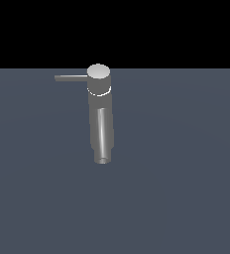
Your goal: Turn on the faucet by rotating a designated handle.
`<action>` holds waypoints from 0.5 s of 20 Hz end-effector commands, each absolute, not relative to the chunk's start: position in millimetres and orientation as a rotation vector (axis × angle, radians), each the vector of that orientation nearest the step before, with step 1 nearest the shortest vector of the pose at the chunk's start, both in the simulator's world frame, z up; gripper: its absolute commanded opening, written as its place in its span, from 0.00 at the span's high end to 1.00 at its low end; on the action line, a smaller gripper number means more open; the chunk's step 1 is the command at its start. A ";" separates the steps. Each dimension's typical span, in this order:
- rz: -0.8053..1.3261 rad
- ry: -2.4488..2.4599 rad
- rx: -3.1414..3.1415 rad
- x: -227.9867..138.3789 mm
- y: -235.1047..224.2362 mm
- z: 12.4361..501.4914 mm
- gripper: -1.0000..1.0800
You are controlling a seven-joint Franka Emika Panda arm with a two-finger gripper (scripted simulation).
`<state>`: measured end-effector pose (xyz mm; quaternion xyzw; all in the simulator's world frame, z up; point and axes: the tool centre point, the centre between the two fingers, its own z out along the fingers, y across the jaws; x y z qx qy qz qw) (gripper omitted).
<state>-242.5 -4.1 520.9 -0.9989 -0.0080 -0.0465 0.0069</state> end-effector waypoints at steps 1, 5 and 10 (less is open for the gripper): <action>-0.145 -0.025 -3.124 -242.5 -4.1 520.9 1.00; -0.149 -0.009 -3.121 -242.2 -2.9 518.7 1.00; -0.164 0.058 -3.105 -240.8 2.2 509.7 1.00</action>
